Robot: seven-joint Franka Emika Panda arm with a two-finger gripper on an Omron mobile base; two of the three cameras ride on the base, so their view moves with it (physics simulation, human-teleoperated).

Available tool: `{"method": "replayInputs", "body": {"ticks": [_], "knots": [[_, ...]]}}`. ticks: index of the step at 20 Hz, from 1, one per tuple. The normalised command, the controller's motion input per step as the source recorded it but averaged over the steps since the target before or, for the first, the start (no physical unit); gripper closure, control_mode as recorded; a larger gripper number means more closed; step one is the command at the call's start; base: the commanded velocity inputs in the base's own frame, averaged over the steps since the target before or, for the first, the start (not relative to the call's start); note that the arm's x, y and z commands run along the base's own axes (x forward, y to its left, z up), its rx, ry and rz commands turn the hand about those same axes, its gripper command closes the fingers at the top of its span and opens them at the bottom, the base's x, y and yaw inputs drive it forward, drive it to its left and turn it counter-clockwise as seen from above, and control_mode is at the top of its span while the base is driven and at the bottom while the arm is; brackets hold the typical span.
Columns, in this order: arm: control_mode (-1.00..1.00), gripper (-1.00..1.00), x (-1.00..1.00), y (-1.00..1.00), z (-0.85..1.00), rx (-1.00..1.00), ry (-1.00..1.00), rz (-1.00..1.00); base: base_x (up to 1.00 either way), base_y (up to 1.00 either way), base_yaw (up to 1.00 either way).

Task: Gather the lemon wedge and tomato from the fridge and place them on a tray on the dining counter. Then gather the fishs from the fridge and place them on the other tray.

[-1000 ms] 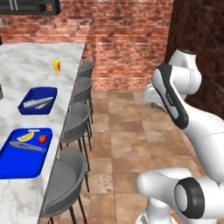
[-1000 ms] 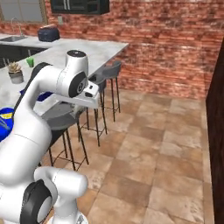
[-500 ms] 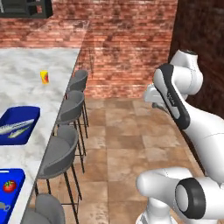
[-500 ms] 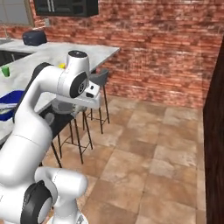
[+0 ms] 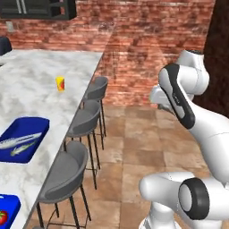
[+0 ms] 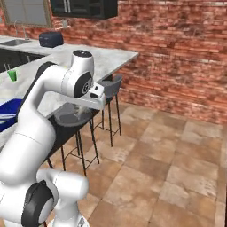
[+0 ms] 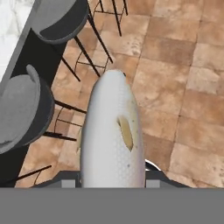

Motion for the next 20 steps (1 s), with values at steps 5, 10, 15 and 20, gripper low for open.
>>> {"method": "replayInputs", "body": {"ticks": [5,10,15,20], "knots": [[1.0,1.0,0.0,0.0,0.0,0.0,0.0,0.0,0.0,-0.03,0.44],[1.0,1.0,0.0,0.0,0.0,0.0,0.0,0.0,0.05,-0.05,0.45],[1.0,1.0,0.0,0.0,0.0,0.0,0.0,0.0,0.25,-0.23,0.42],[1.0,1.0,0.0,0.0,0.0,0.0,0.0,0.0,0.33,-0.41,0.38]]}}
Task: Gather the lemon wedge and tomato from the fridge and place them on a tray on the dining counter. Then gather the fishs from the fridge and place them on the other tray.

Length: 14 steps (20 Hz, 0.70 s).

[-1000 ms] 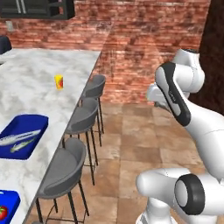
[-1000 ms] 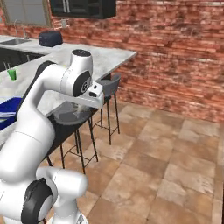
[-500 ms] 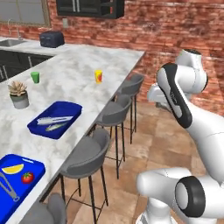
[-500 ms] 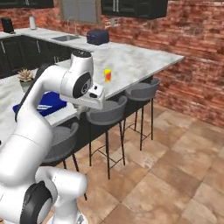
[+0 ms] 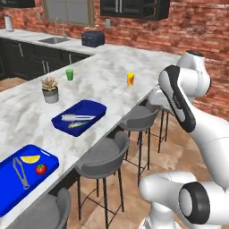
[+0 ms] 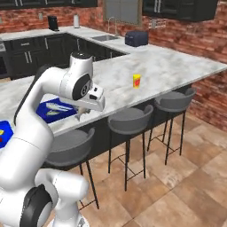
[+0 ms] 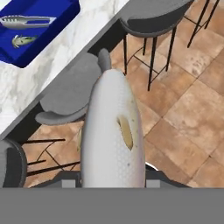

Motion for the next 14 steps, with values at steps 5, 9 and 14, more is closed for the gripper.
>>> {"method": "replayInputs", "body": {"ticks": [5,9,14], "knots": [[1.0,1.0,0.0,0.0,0.0,0.0,0.0,0.0,0.43,-0.69,0.32],[1.0,1.0,0.0,0.0,0.0,0.0,0.0,0.0,0.26,-0.78,0.37],[1.0,1.0,0.0,0.0,0.0,0.0,0.0,0.0,0.11,-0.76,0.37]]}}
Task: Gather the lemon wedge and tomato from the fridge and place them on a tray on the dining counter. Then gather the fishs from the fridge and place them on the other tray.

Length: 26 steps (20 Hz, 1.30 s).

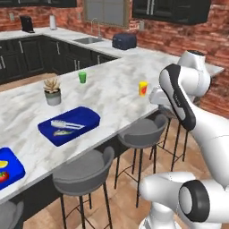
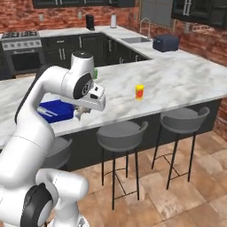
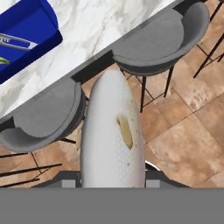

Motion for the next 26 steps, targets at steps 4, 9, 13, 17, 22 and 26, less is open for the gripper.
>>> {"method": "replayInputs", "body": {"ticks": [4,9,13,17,22,26], "knots": [[1.0,1.0,0.0,0.0,0.0,0.0,0.0,0.0,0.03,-0.23,0.39],[1.0,1.0,0.0,0.0,0.0,0.0,0.0,0.0,0.14,-0.21,0.32],[1.0,1.0,0.0,0.0,0.0,0.0,0.0,0.0,0.23,-0.42,0.25],[1.0,1.0,0.0,0.0,0.0,0.0,0.0,0.0,0.25,-0.51,0.25],[1.0,1.0,0.0,0.0,0.0,0.0,0.0,0.0,0.25,-0.39,0.29],[1.0,1.0,0.0,0.0,0.0,0.0,0.0,0.0,0.39,-0.06,0.33]]}}
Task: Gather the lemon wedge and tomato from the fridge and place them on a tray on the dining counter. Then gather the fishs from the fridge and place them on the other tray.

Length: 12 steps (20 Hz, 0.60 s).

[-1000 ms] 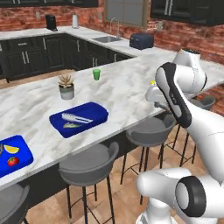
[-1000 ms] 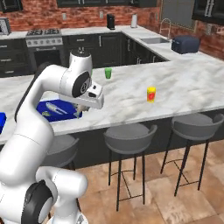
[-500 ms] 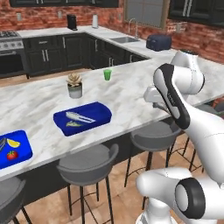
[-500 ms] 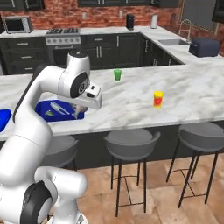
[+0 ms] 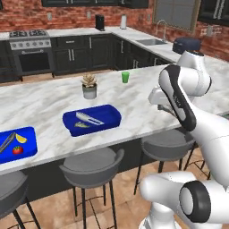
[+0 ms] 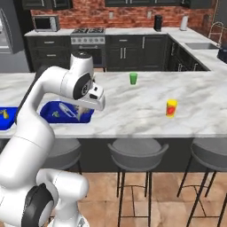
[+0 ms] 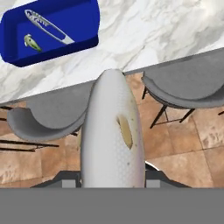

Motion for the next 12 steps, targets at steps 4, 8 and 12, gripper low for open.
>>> {"method": "replayInputs", "body": {"ticks": [4,8,12], "knots": [[1.0,1.0,0.0,0.0,0.0,0.0,0.0,0.0,0.43,-0.06,0.23],[1.0,1.0,0.0,0.0,0.0,0.0,0.0,0.0,0.55,-0.24,0.21],[1.0,1.0,0.0,0.0,0.0,0.0,0.0,0.0,0.41,-0.26,0.22]]}}
